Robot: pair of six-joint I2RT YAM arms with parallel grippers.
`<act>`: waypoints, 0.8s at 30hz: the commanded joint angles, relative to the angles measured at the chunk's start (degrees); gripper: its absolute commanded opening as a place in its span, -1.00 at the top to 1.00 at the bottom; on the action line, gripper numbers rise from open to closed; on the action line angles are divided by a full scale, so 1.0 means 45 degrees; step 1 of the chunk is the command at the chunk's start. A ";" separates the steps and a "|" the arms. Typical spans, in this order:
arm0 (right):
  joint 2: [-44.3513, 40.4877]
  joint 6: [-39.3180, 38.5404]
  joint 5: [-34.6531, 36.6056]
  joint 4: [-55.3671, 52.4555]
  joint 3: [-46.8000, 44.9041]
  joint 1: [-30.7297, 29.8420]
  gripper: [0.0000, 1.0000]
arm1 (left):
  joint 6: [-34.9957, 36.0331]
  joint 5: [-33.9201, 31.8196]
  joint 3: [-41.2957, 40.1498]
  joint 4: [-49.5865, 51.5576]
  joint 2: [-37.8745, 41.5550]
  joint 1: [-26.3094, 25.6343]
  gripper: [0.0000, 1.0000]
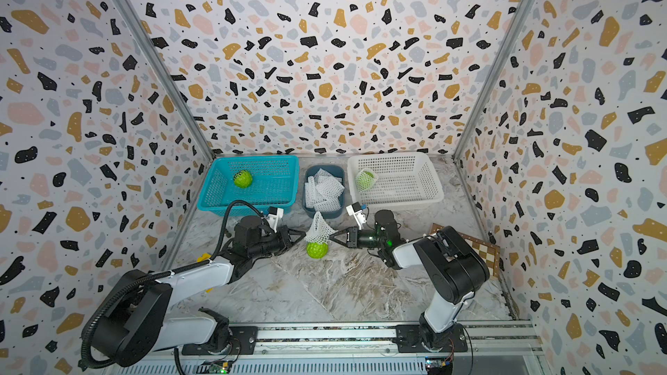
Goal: Sleeve custard apples in foam nets
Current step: Put on the foam net on the custard apple.
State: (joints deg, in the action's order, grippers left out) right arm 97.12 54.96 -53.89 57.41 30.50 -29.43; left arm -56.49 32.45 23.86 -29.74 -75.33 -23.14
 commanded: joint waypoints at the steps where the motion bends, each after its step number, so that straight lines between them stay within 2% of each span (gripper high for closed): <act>1: 0.0131 -0.0248 0.0058 0.0185 0.0372 -0.0152 1.00 | 0.0229 0.0008 -0.0122 -0.0701 -0.0160 0.0102 1.00; 24: 0.0952 -0.0319 0.0022 0.0485 0.0317 -0.0389 1.00 | -0.0044 0.0735 -0.0185 -0.1832 -0.1429 0.0120 1.00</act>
State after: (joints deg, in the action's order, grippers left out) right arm 100.92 54.35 -53.30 58.61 30.61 -30.87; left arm -56.73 34.92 23.14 -34.89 -81.43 -22.92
